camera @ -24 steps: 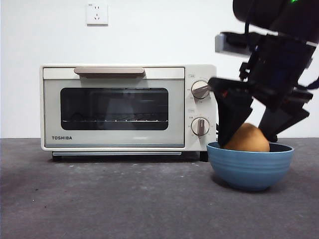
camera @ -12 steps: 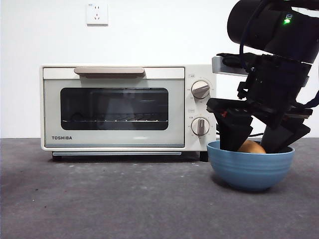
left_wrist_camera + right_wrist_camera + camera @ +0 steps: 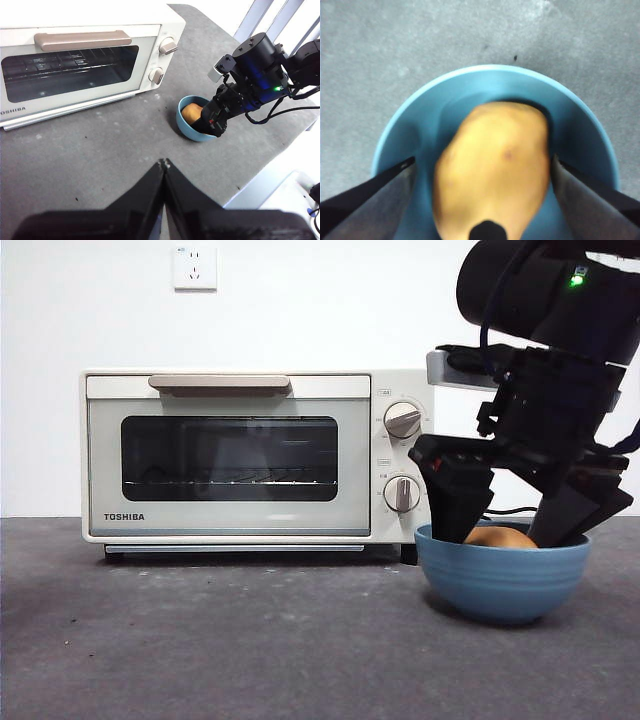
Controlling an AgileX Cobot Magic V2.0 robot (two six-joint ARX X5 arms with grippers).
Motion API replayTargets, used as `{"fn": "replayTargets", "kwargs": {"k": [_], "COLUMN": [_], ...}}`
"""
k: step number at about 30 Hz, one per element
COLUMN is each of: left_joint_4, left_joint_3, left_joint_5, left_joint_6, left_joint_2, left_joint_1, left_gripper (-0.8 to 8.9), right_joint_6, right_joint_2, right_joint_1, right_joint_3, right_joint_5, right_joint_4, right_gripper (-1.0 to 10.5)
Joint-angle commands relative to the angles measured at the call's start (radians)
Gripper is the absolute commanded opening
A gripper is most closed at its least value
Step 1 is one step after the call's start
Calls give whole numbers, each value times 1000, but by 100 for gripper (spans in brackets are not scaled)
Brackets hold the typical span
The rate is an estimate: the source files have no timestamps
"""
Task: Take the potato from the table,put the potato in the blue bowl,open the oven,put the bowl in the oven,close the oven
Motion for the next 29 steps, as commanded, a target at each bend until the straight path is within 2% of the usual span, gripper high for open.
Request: {"fn": "replayTargets", "kwargs": {"k": [1,9,17,23,29], "left_joint_4": [34,183,509,700,803], "left_joint_3": [2,2,2,5,66], "left_joint_5": [0,0,-6,-105,-163], "left_joint_6": [11,-7,-79,-78,-56], "left_joint_2": [6,112,333,515,689], "left_joint_1": [-2,-12,-56,-104,-129], "left_gripper": [-8,-8,-8,-8,-8], "right_joint_6": [11,10,11,24,44], "right_joint_2": [-29,-226,-535,-702,-785], "right_joint_1": [0,0,0,0,0], "right_joint_3": [-4,0,0,0,0], "right_joint_5": [1,1,1,2,3], "right_joint_4": [2,-70,-190,-300,-375], "right_gripper": [447,446,446,446,445]}}
